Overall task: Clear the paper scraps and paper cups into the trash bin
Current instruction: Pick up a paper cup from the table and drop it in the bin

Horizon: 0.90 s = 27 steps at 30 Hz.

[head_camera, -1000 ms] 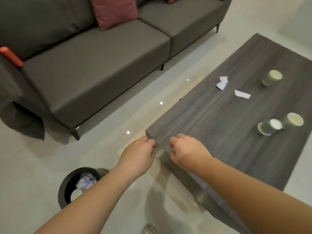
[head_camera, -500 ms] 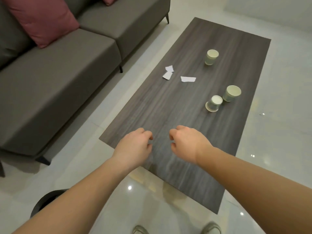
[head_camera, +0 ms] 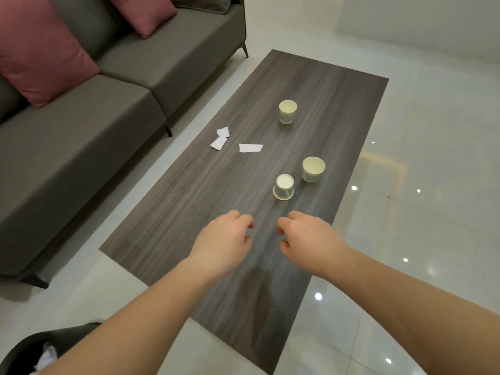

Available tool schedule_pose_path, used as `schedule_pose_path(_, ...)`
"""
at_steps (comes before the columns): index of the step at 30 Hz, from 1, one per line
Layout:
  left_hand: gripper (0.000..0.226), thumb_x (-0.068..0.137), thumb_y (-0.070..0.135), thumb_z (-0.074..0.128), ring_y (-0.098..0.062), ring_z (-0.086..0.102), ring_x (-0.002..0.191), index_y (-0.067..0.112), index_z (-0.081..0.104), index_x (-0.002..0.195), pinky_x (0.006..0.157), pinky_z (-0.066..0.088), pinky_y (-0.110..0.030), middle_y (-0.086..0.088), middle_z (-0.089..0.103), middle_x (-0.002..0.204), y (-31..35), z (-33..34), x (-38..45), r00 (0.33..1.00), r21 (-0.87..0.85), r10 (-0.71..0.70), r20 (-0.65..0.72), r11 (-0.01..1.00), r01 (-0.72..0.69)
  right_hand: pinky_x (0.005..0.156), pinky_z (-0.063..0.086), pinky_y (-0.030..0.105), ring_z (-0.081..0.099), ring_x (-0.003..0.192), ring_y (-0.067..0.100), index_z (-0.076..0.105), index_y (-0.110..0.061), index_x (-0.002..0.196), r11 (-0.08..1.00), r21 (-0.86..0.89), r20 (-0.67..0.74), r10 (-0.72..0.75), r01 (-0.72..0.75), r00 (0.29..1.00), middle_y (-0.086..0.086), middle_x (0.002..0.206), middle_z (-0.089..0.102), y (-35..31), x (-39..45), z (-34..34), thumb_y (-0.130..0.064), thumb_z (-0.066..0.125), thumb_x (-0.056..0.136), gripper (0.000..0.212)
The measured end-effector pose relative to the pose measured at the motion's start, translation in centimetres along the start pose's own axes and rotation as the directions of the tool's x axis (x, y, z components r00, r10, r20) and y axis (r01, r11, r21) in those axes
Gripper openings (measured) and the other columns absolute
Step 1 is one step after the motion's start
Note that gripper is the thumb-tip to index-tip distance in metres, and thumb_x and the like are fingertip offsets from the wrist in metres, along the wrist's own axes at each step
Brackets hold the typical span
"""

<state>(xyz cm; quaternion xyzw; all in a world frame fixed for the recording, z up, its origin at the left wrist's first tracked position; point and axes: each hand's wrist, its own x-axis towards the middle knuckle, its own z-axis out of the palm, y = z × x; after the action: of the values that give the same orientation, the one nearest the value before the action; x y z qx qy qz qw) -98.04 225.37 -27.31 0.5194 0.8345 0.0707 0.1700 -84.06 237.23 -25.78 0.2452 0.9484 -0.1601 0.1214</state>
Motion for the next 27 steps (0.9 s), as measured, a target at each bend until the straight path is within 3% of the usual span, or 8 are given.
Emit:
schedule_pose_path(8,0.030,0.092,0.030,0.053,-0.022,0.053,0.104,0.023,0.055,0.121,0.082,0.050,-0.040,0.001,0.053,0.115,5.3,2.5,5.6,0.999,-0.038,-0.012,-0.030,0.999,0.011,0.073,0.051,0.036,0.057,0.091,0.026,0.056,-0.017,0.112,0.997,0.010,-0.012,0.082,-0.082,0.997,0.004,0.105,0.054,8.2,-0.3,-0.6,-0.024,0.046,0.095,0.021)
schedule_pose_path(13,0.033,0.090,0.034,0.056,-0.018,0.046,0.107,0.024,0.053,0.122,0.080,0.051,-0.042,0.004,0.046,0.115,6.2,3.9,9.5,0.996,-0.079,-0.072,-0.052,0.995,0.068,0.066,0.038,0.030,0.053,0.102,0.023,0.055,-0.022,0.116,0.998,-0.052,-0.033,0.034,-0.036,0.999,0.000,0.110,0.052,11.4,2.4,-0.9,-0.027,0.046,0.094,0.025)
schedule_pose_path(21,0.037,0.087,0.035,0.061,-0.020,0.040,0.110,0.024,0.049,0.120,0.074,0.048,-0.034,0.001,0.040,0.118,5.0,4.8,17.6,0.984,-0.121,-0.167,-0.067,0.980,0.158,0.066,0.039,0.031,0.052,0.102,0.023,0.053,-0.020,0.115,0.988,-0.145,-0.038,-0.059,0.053,0.998,0.001,0.113,0.051,15.1,12.7,-3.8,-0.031,0.051,0.089,0.028)
schedule_pose_path(27,0.042,0.084,0.039,0.063,-0.023,0.038,0.117,0.025,0.046,0.120,0.075,0.044,-0.034,-0.001,0.038,0.126,4.9,5.8,21.1,0.986,-0.089,-0.165,-0.033,0.983,0.162,0.077,0.044,0.031,0.045,0.114,0.021,0.048,-0.024,0.126,0.983,-0.155,-0.037,-0.102,0.095,0.994,-0.002,0.125,0.045,16.8,17.6,-4.2,-0.036,0.060,0.084,0.045)
